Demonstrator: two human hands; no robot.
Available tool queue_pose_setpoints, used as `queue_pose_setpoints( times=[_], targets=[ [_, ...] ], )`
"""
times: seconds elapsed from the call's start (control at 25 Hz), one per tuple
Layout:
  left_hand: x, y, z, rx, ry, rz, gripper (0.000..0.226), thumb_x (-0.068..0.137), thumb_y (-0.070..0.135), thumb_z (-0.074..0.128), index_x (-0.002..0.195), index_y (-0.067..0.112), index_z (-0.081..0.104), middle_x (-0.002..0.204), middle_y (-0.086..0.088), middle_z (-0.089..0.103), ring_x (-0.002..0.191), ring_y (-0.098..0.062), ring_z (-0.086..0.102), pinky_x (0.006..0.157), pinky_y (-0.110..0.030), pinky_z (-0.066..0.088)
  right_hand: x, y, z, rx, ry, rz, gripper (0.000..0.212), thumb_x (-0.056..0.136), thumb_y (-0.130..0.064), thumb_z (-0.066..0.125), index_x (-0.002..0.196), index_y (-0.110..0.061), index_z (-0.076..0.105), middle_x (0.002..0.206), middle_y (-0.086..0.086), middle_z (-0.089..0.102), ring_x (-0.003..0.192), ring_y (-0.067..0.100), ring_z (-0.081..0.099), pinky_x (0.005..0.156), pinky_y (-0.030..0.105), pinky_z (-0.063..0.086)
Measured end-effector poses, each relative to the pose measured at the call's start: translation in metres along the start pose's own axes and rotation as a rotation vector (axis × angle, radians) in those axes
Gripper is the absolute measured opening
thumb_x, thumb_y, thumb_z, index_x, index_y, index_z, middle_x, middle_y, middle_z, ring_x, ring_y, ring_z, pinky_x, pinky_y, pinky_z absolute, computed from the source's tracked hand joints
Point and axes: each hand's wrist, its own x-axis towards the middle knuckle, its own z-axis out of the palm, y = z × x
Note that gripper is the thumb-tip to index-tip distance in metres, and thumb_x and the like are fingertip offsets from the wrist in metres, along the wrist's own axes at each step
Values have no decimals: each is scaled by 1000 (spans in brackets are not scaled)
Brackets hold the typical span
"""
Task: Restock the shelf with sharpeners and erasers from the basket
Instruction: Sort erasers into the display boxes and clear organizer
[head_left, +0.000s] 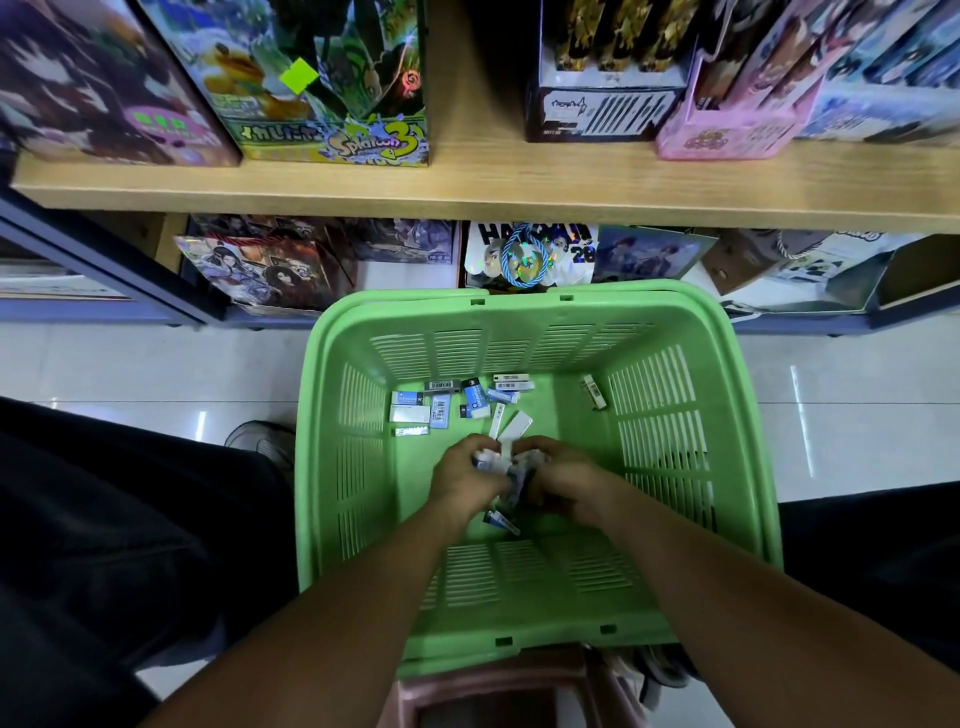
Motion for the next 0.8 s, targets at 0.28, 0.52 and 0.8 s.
queue_pose_setpoints(
  times=[0.28,0.52,0.8],
  targets=[
    [-10,13,-1,-351,-204,-107,30,90,0,58,109,24,61,107,-11,68,92,-29,67,67,-40,60,-2,-4,13,46,-36,-42,57,75,26,44,105,-17,67,104,17,71,83,30,66,74,43,58],
    [-12,26,-22,-416,-335,-52,49,79,4,80,121,23,61,119,-8,68,107,-33,67,84,-56,58,-29,-30,1,43,-232,-147,71,70,31,47,117,-20,62,107,9,69,95,27,67,77,40,59],
    [-25,49,-36,-413,-368,20,50,75,-3,81,118,15,63,109,-10,74,92,-32,73,76,-51,60,-61,-58,-19,-192,-337,-266,75,72,30,59,129,-18,50,91,13,68,91,27,65,82,40,54]
  ],
)
